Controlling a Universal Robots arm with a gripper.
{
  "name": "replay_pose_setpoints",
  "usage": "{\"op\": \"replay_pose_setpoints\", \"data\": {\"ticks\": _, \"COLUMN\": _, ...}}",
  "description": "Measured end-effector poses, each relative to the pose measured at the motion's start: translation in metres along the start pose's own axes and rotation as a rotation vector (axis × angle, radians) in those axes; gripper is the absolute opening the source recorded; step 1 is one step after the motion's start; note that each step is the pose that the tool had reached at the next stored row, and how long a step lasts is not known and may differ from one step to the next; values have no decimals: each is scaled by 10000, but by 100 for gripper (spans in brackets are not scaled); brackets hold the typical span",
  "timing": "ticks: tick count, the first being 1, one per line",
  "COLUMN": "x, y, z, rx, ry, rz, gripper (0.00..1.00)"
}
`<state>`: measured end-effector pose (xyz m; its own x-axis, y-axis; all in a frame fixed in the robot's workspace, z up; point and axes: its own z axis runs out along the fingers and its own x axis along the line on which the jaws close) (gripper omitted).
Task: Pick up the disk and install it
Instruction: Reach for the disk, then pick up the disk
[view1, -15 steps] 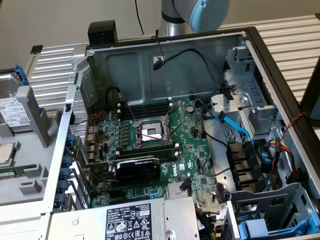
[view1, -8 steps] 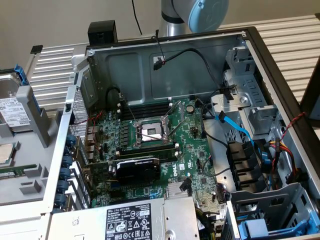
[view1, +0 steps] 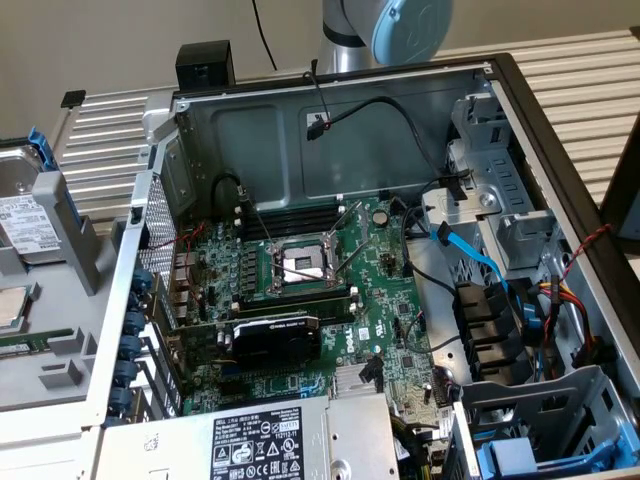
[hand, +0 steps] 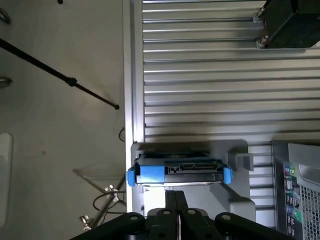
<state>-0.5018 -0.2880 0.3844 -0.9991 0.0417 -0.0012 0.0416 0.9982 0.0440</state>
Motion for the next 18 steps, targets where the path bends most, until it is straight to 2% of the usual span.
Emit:
{"op": "replay_pose_setpoints", "data": {"ticks": 5, "x": 84, "y": 115, "z": 5, "rx": 3, "ry": 0, "rz": -1, "gripper": 11}}
{"op": "replay_pose_setpoints", "data": {"ticks": 18, "x": 85, "y": 115, "z": 5, "rx": 3, "ry": -1, "rz": -3, "gripper": 11}}
